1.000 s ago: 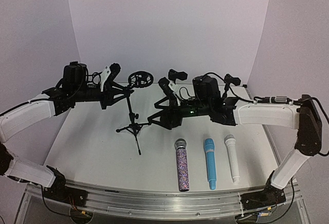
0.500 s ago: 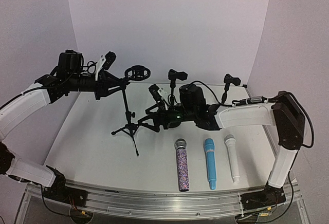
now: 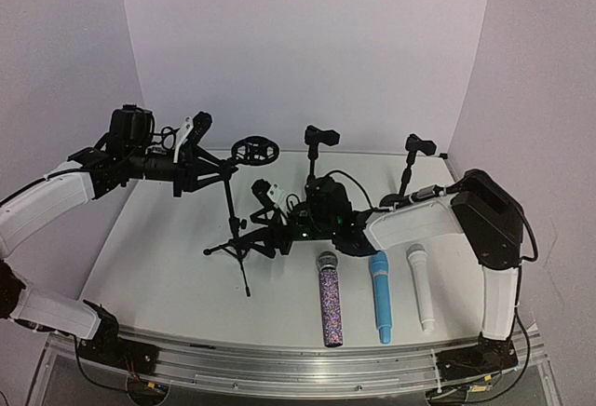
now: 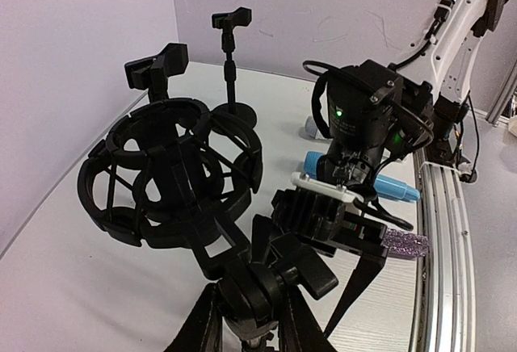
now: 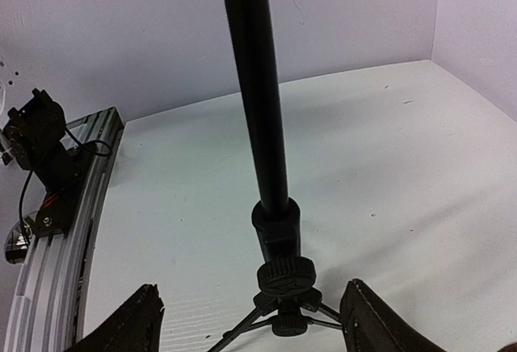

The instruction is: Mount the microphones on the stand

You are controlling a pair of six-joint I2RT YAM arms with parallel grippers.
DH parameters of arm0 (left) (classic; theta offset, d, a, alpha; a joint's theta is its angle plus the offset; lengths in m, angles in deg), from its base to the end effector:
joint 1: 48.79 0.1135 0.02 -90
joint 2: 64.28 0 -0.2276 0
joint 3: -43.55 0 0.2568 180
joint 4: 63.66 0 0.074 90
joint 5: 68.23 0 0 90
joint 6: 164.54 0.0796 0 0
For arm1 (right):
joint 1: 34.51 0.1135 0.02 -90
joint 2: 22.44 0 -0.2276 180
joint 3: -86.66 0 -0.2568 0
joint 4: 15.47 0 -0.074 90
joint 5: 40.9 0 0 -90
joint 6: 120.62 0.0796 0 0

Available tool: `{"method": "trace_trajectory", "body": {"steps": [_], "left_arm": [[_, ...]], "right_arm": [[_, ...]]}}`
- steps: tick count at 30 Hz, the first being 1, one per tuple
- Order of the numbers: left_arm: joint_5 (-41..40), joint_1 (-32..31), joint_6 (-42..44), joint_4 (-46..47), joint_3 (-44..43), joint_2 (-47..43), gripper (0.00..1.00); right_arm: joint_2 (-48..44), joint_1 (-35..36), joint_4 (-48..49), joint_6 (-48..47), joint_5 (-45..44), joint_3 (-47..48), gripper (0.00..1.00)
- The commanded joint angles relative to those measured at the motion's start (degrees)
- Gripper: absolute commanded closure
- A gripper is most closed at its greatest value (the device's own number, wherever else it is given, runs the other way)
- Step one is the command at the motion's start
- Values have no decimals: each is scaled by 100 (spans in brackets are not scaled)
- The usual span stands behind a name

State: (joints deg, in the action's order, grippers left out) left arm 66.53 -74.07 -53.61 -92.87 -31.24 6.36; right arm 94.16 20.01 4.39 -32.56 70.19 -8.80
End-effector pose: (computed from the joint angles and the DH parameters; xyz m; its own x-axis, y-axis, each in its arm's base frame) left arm 0.2644 -0.1869 0.2915 -0.0434 0.3010 -0.9526 0.9587 0.2807 0.0450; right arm 0.2579 0.4111 0.1494 -0.0900 -0.1806 -0.9794 -0.9675 0.2492 0.0429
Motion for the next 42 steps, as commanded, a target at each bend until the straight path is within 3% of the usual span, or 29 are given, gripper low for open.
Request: {"method": "trace_trajectory", "body": {"steps": [1, 7, 15, 21, 30, 42], "left_arm": [[88, 32, 63, 369, 152, -149, 100], [79, 76, -27, 436, 153, -153, 100], [120, 109, -42, 540, 60, -133, 100], [232, 133, -115, 540, -65, -123, 100], [396, 130, -207, 288, -453, -38, 100], [337, 128, -50, 292, -390, 5, 100]], "right_arm": [[171, 105, 513, -461, -386, 169, 32], [270, 123, 584, -441, -540, 173, 48], [419, 126, 611, -403, -565, 357, 62], [486, 122, 608, -371, -557, 438, 68], [495, 123, 603, -324, -478, 498, 66], [474, 129, 591, -280, -425, 487, 74]]}}
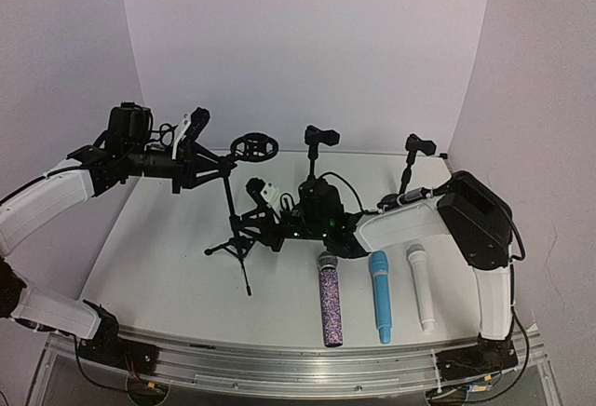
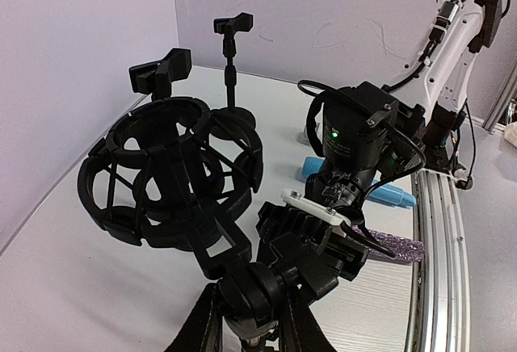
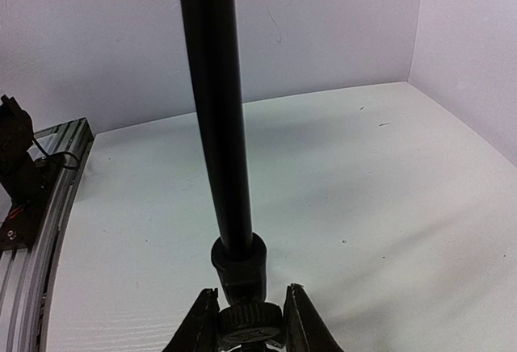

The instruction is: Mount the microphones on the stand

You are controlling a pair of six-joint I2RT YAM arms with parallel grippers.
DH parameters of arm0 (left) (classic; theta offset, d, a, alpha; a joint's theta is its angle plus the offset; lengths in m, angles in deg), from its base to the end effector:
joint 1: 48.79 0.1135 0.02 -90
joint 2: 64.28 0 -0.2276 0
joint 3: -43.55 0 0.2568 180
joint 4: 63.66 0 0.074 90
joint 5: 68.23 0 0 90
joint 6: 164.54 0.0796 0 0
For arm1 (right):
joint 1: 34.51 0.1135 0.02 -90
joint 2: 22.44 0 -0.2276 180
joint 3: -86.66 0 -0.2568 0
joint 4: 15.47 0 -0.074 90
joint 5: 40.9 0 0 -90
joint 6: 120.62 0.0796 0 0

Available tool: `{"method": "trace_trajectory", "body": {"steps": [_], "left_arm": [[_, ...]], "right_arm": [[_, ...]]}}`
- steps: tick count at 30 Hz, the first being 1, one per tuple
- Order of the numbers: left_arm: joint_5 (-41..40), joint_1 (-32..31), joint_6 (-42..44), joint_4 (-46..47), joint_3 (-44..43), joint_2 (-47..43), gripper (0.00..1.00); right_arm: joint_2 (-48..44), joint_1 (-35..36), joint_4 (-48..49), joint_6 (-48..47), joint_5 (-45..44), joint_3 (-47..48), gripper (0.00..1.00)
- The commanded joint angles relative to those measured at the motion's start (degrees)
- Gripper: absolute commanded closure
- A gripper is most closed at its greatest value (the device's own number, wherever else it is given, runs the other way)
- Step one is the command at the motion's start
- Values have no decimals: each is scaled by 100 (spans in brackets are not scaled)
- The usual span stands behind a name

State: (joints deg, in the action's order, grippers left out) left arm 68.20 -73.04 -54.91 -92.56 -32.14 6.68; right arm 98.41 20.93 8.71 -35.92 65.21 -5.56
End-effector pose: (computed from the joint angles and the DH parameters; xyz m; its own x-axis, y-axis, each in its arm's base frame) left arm 0.2674 -0.1837 0.2971 -0.0540 0.2783 -0.9590 0.9597 0.2797 0.0271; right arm 0.2658 0.4248 0.1455 0.0002 -0.1562 -0.9877 -0.9508 0.3061 -0.0486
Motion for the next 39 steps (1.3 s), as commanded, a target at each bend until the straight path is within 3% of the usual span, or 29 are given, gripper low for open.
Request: {"method": "trace_trajectory", "body": {"steps": [1, 5, 11, 15, 23, 34, 39], "left_arm": [[169, 30, 88, 254, -296, -23, 100], [169, 30, 94, 239, -288, -21, 100], [165, 30, 103, 265, -275, -6, 100], [185, 32, 151, 332, -229, -29, 100], [278, 56, 280, 587, -60, -70, 100], [367, 85, 271, 1100, 173, -40, 100], [463, 85, 195, 1227, 136, 19, 100]], "right_arm": [[42, 40, 159, 55, 68, 151, 74], [44, 34, 159, 86, 79, 125, 79], [75, 32, 143, 258, 116, 110, 100], [104, 29, 72, 608, 354, 107, 100], [319, -128, 91, 3143, 1065, 266, 100], [192, -313, 151, 4728, 1070, 333, 100], [130, -451, 156, 5930, 989, 311, 100]]}}
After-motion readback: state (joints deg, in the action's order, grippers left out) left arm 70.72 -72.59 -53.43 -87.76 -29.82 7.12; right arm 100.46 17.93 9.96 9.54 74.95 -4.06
